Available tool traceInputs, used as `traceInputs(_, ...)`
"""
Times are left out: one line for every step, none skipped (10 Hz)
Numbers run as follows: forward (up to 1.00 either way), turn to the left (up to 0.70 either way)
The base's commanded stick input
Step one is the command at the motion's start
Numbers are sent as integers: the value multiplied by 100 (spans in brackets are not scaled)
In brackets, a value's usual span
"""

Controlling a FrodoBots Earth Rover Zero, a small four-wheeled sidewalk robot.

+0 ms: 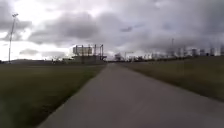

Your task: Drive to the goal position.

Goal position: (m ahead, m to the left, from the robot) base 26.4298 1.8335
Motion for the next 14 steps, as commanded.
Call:
traceInputs(100,1)
traceInputs(100,1)
traceInputs(100,1)
traceInputs(100,1)
traceInputs(100,1)
traceInputs(100,1)
traceInputs(100,1)
traceInputs(100,1)
traceInputs(100,1)
traceInputs(100,1)
traceInputs(100,1)
traceInputs(100,1)
traceInputs(100,-10)
traceInputs(100,-24)
